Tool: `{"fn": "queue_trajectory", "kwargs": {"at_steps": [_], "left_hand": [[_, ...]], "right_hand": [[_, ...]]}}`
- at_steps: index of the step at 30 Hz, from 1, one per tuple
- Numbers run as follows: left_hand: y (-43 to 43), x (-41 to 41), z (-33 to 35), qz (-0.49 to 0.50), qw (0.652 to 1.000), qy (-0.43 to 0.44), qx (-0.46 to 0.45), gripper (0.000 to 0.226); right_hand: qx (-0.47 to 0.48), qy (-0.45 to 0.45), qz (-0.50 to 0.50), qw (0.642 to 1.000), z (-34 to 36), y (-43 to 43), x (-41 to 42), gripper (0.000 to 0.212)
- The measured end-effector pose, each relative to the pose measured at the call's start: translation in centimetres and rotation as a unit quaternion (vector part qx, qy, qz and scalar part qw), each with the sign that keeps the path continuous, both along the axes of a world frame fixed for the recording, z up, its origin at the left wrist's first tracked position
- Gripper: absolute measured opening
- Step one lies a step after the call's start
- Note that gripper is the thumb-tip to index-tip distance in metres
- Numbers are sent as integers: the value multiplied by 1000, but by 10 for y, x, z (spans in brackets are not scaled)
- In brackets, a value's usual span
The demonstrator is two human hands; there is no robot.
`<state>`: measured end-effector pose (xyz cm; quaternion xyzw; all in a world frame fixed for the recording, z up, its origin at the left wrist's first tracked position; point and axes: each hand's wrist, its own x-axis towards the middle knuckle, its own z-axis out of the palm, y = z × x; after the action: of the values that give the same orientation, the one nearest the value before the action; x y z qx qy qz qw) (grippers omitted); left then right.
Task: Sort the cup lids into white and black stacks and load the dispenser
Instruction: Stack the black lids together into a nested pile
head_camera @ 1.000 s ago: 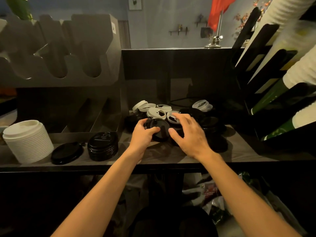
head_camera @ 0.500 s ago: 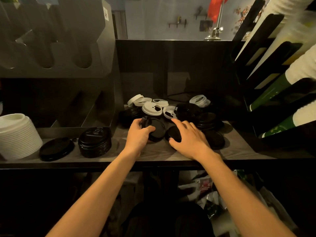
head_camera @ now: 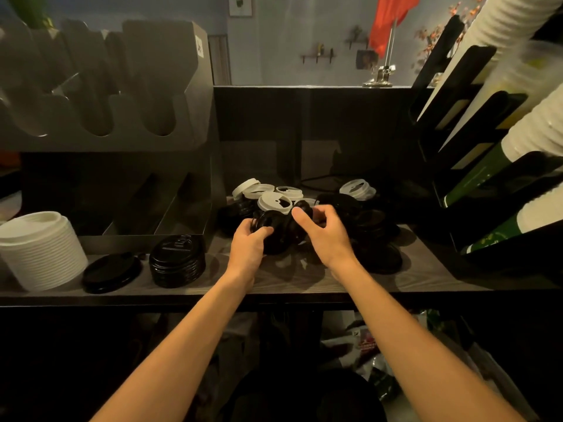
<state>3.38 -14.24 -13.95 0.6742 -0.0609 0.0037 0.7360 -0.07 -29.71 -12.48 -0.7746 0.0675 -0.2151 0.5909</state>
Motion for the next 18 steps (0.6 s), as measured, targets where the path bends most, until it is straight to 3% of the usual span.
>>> {"fn": "queue_trajectory", "kwargs": {"at_steps": [3, 6, 10, 13, 18], "left_hand": [[0, -1, 1, -17, 1000, -10, -1, 17], [-3, -4, 3, -26, 999, -15, 13, 40], [-5, -3, 3, -37, 999, -12, -27, 26], [-2, -2, 1, -78, 996, -18, -44, 54], [-1, -2, -1, -84, 995, -55, 2, 28]], "right_hand": [[20, 30, -14, 999, -11, 6, 6, 53], [41, 50, 0, 998, -15, 3, 6, 57], [45, 74, 0, 996, -16, 0, 8, 52], [41, 87, 2, 995, -16, 2, 8, 54], [4, 88, -19, 996, -13, 4, 2, 49]]}}
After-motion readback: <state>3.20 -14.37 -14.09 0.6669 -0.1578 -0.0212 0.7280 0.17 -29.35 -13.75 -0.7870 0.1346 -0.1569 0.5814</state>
